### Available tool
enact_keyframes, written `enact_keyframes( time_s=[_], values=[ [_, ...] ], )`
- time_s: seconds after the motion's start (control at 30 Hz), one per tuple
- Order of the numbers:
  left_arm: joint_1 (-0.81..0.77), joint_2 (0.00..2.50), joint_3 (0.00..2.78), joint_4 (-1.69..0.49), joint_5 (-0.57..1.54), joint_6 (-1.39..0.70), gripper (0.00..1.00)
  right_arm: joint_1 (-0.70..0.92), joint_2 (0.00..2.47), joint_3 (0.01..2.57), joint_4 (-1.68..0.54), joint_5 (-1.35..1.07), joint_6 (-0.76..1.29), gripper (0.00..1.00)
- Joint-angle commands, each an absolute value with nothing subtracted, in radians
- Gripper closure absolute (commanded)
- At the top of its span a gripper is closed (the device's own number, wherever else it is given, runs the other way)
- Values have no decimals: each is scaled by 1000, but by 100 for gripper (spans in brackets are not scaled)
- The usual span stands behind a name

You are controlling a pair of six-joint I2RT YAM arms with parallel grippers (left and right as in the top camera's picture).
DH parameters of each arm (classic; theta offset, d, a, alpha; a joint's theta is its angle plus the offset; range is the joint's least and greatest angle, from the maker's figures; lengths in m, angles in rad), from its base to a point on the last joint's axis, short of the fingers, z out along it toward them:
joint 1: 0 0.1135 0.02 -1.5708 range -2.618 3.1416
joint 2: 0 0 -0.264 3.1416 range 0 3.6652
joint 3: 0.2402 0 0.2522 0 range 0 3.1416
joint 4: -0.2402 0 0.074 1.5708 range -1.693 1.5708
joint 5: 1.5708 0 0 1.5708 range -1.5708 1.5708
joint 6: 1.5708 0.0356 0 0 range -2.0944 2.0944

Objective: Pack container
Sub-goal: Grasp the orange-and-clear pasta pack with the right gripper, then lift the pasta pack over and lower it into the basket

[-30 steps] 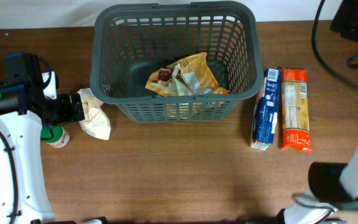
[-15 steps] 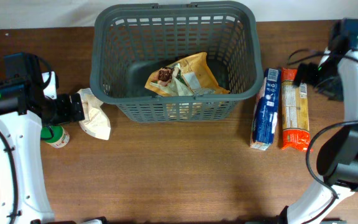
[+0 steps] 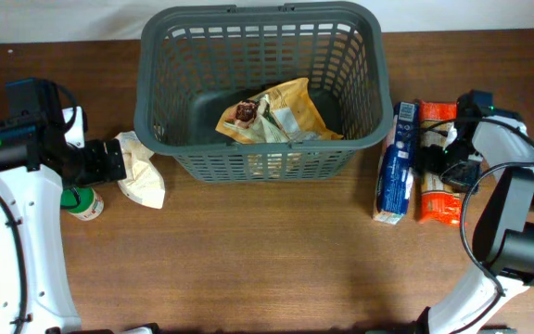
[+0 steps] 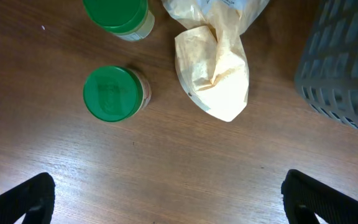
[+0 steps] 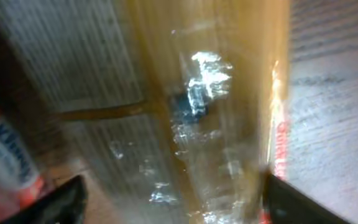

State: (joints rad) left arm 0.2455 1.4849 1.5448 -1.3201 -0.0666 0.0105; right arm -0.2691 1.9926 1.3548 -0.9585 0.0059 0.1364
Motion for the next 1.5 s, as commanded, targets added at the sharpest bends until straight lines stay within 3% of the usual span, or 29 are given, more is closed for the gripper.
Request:
enact_keyframes(
  time_s=[0.0, 0.07, 0.1, 0.37, 0.6, 0.8, 1.03, 1.17, 1.3, 1.47],
  values=[
    [251, 1491, 1557, -1320, -59, 12, 1, -269, 1989, 1323, -933, -23, 154, 64],
    [251, 1491, 1557, -1320, -59, 12, 1, -269, 1989, 1318, -926, -23, 178, 90],
    [251, 1491, 1557, -1320, -59, 12, 1, -269, 1989, 1318, -927, -23, 187, 96],
    [251, 1491, 1557, -1320, -59, 12, 1, -276, 1919, 1492, -1070, -23, 192, 96],
    [251, 1491, 1557, -1320, -59, 12, 1, -240, 1773, 2030, -1299, -56, 192, 96],
    [251, 1491, 1557, -1320, -59, 12, 1, -89, 1706, 2448, -1378, -79, 158, 96],
    [251, 1491, 1557, -1320, -59, 12, 1, 270, 1696, 2605, -1381, -87, -220, 96],
    [251, 1491, 1557, -1320, -59, 12, 1, 435, 1731, 2586, -1406, -81, -572, 96],
    [251, 1491, 1557, -1320, -59, 12, 1, 499, 1801, 2584, -1398, -22, -796, 96],
    [251, 1491, 1557, -1320, -59, 12, 1, 478, 1923, 2584, -1311, -6, -816, 96]
  ],
)
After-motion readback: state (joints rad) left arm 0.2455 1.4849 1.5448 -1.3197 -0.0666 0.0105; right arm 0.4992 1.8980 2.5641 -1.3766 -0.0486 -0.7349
